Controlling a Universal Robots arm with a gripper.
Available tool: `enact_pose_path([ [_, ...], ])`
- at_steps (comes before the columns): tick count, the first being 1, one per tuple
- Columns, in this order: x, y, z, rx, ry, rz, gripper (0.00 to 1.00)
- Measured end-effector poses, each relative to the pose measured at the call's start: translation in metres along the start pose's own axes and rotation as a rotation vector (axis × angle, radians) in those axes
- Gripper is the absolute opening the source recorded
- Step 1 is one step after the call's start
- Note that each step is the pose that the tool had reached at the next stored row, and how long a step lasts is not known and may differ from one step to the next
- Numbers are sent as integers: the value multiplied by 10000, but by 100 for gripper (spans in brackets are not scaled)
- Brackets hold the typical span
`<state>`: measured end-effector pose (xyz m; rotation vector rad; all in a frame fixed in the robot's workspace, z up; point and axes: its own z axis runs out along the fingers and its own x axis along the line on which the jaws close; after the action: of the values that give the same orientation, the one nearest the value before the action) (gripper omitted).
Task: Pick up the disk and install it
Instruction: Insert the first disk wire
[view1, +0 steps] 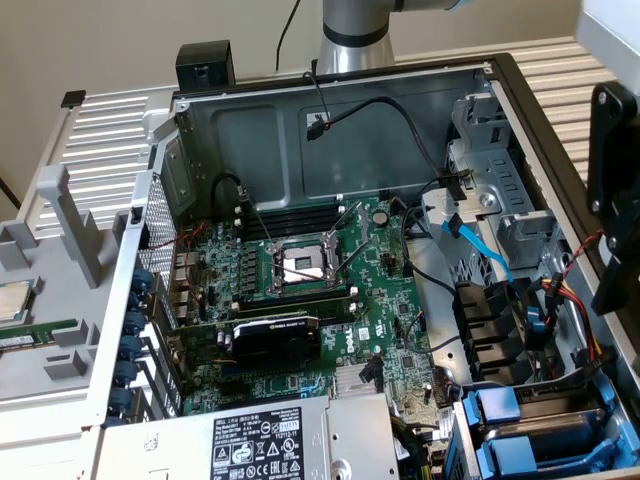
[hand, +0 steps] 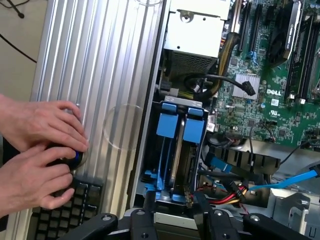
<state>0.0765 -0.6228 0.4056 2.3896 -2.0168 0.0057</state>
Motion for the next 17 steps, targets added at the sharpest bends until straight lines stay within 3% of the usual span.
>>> enact_pose_path([
  [2,27,3,12,21,-169,-9,43],
  [3,43,5,22,22,-224,-13,43],
  [14,118,-2,168,49,-449,-269,43],
  [17,120,-3,193,71,-572,-477,43],
])
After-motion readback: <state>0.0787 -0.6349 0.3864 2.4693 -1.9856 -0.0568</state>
